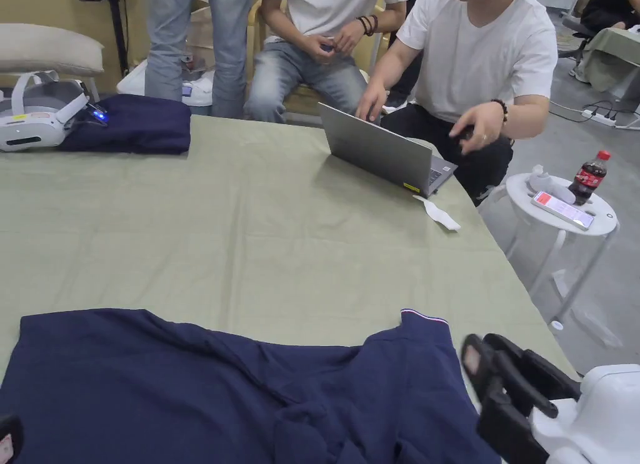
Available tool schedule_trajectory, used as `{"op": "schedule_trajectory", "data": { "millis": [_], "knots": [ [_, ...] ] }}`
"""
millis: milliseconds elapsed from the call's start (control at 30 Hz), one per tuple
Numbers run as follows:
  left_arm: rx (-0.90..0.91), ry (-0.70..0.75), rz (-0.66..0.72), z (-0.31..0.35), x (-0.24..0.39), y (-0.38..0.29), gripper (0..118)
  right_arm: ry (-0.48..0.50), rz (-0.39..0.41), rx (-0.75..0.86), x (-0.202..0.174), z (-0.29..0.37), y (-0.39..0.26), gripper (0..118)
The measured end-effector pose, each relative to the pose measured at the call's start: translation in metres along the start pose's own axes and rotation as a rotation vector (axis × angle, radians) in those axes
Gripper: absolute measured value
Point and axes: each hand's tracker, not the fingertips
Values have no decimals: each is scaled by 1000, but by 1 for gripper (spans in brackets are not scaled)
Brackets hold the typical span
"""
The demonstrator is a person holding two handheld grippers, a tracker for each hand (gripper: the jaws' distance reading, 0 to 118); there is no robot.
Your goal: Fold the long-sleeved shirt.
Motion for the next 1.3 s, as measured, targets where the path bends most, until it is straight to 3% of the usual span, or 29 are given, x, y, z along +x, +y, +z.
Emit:
{"op": "schedule_trajectory", "data": {
  "millis": [67, 100, 200, 333, 500, 533, 600, 633, 833, 967, 1033, 1100, 1133, 1167, 1200, 1233, 1300],
  "knots": [
    [0, 16, -5, -2, -2, -6, 0, -26, 1, -31, -9, 0, -5, 1],
    [-7, 33, -23, -3, -2, -9, 0, 31, -19, -81, -13, -3, -12, 1],
    [-32, 78, -49, -9, -7, -15, 0, 76, -32, -152, -28, -9, -37, 1],
    [-60, 101, -33, -17, -12, -9, 0, 193, -181, -189, -37, -13, -54, 0],
    [-54, 121, -36, -63, -39, 18, 3, 187, -116, -241, -41, -29, -59, 0],
    [-62, 111, -19, -80, -48, 29, 23, 188, -118, -248, -40, -32, -59, 1],
    [-51, 122, 10, -128, -62, 49, 94, 203, -127, -276, -36, -37, -57, 1],
    [-54, 149, 18, -152, -71, 55, 99, 200, -124, -276, -35, -39, -57, 1],
    [-258, 162, -30, -291, -116, 65, 89, 126, -84, -352, -19, -54, -66, 1],
    [-393, 136, -26, -342, -131, 34, 92, 97, -111, -409, -7, -60, -78, 1],
    [-280, 177, -109, -323, -113, 39, 73, 87, -117, -434, -3, -61, -85, 1],
    [-299, 195, -89, -317, -108, 38, 69, 62, -115, -452, 0, -62, -91, 1],
    [-281, 187, -83, -317, -116, 30, 58, 56, -124, -462, 2, -63, -94, 1],
    [-279, 189, -80, -316, -117, 31, 42, 58, -143, -472, 1, -65, -95, 1],
    [-279, 177, -70, -316, -118, 34, 9, 60, -156, -477, 1, -66, -96, 1],
    [-309, 121, -43, -318, -118, 38, 1, 62, -161, -477, 1, -66, -97, 1],
    [-319, 155, -76, -306, -112, 50, 1, 66, -165, -472, 1, -65, -94, 1]
  ]
}}
